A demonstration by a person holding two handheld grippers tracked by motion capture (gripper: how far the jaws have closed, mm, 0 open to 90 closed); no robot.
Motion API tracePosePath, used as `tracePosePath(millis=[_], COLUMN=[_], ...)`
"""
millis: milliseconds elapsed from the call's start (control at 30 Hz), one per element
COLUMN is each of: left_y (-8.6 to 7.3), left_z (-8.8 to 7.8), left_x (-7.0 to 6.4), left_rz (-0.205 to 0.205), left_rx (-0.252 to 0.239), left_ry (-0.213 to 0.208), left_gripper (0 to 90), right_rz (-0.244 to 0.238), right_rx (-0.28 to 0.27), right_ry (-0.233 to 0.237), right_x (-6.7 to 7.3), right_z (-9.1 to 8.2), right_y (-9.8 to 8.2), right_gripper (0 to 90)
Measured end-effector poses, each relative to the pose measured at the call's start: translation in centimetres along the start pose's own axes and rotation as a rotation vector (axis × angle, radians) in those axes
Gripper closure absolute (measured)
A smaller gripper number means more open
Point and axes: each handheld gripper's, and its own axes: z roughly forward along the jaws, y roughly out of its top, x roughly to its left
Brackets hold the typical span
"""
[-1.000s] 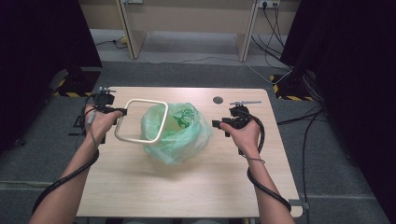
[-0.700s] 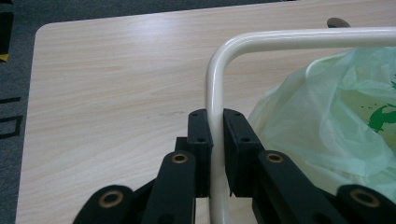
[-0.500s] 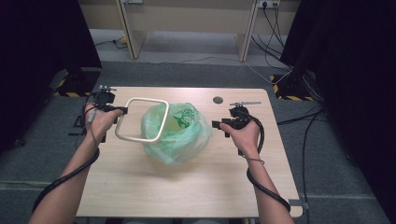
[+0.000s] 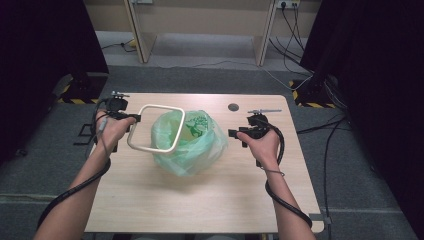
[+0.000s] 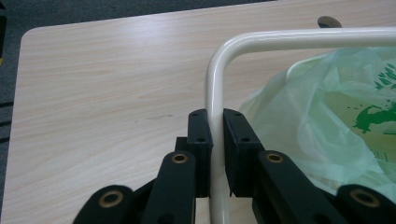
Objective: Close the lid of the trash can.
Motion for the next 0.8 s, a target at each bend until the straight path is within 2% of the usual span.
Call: tracePosePath(millis=[800], left_y=[1.1], left_z=[0.6], left_x=[-2.3], left_rz=[0.031], left_rx=[0.001], left_ry=[-0.020], left_gripper=[81.2], right_rz=[-0.003], right_rx=[-0.003], right_ry=[0.000], right_x=[0.1], right_z=[-0.2], right_y=[0.3], right_gripper=[47.6])
